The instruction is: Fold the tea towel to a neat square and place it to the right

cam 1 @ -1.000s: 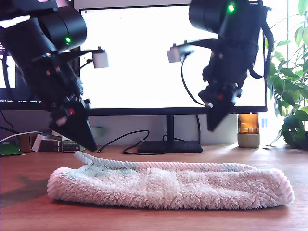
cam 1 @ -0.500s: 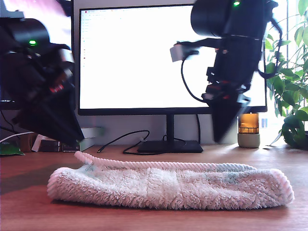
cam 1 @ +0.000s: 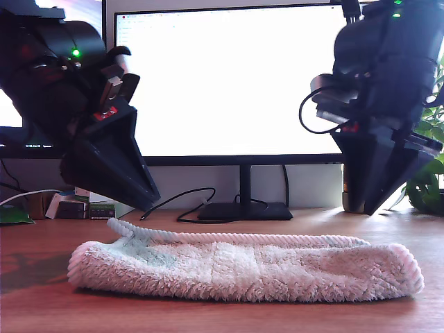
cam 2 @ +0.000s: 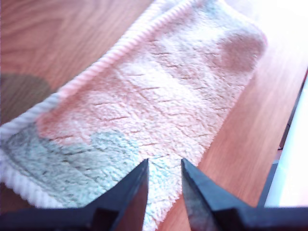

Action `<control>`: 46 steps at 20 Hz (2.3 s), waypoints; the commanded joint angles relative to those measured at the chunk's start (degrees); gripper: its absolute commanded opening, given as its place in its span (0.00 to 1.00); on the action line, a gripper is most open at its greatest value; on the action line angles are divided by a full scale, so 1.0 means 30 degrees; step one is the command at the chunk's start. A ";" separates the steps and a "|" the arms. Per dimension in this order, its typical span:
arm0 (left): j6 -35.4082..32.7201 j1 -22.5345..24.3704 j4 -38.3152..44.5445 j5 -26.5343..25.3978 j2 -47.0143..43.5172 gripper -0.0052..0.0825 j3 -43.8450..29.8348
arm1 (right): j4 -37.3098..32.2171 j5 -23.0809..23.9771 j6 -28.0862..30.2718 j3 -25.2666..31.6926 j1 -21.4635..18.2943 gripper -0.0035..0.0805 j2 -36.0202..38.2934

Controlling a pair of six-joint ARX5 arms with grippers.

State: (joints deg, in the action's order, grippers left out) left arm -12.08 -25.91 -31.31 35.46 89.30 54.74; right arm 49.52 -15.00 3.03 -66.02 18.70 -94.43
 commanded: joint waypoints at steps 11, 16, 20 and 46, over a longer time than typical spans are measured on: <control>-0.0495 -0.0532 -0.0109 0.0022 -0.0102 0.27 -0.0160 | -0.1457 -0.0787 0.1872 0.0124 -0.0780 0.36 -0.2718; -0.0627 -0.0546 -0.0095 0.0015 -0.0102 0.27 -0.0160 | -0.1202 -0.0831 0.2142 0.0124 -0.0780 0.11 -0.2718; -0.0627 -0.0546 -0.0044 0.0015 -0.0102 0.27 -0.0160 | -0.1311 -0.0882 0.2120 0.0109 -0.0736 0.03 -0.2718; -0.0612 -0.0546 0.0372 0.0015 -0.0102 0.27 -0.0160 | -0.2375 0.0699 0.1945 -0.1654 -0.0335 0.18 -0.2725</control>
State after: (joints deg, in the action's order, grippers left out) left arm -13.80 -27.38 -30.13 35.44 89.30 54.74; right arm 42.57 -12.91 8.91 -70.91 16.86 -101.91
